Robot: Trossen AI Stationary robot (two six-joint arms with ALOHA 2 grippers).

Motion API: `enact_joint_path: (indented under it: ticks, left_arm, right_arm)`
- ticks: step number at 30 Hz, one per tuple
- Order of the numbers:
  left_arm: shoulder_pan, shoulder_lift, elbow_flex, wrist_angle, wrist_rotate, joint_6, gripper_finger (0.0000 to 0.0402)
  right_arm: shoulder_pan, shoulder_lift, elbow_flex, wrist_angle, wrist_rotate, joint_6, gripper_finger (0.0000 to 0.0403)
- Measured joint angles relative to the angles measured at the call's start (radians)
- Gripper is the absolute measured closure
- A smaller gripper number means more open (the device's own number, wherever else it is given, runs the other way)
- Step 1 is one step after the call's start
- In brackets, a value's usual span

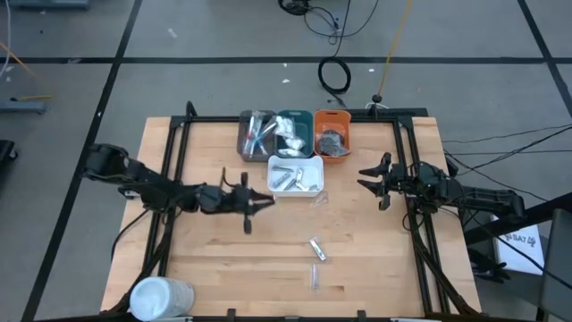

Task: Pick & Place Travel size toiletries
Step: Put the silver nail cutter into the white bin

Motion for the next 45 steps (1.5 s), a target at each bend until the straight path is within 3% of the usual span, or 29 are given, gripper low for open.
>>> enact_joint_path:
  ticks: [4,9,14,17,22,24,36,45]
  left_arm:
    - [0.073,0.000,-0.072,0.144,0.053,0.032,0.0368]
    - [0.144,0.017,-0.082,0.140,0.094,-0.002,0.0368]
    - [0.191,0.021,-0.007,0.104,0.082,-0.017,0.0368]
    - [0.224,0.020,0.106,-0.090,0.081,-0.012,0.0368]
    - [0.282,0.064,0.359,-0.575,0.093,0.024,0.0368]
    - [0.301,0.106,0.423,-0.655,0.091,0.035,0.0368]
    - [0.342,0.373,0.566,-0.663,0.133,0.068,0.0350]
    - [0.339,0.418,0.567,-0.636,0.134,0.059,0.0333]
  right_arm:
    - [0.000,0.000,0.000,-0.002,0.000,0.000,0.0261]
    - [0.000,0.000,0.000,-0.002,0.000,0.000,0.0261]
    - [0.000,0.000,0.000,0.001,0.000,0.000,0.0261]
    - [0.000,0.000,0.000,0.000,0.000,0.000,0.0261]
    - [0.000,0.000,0.000,0.000,0.000,0.000,0.0261]
    - [0.000,0.000,0.000,0.001,0.000,0.000,0.0261]
    - [0.000,0.000,0.000,0.000,0.000,0.000,0.0261]
    - [0.000,0.000,0.000,0.000,0.000,0.000,0.0261]
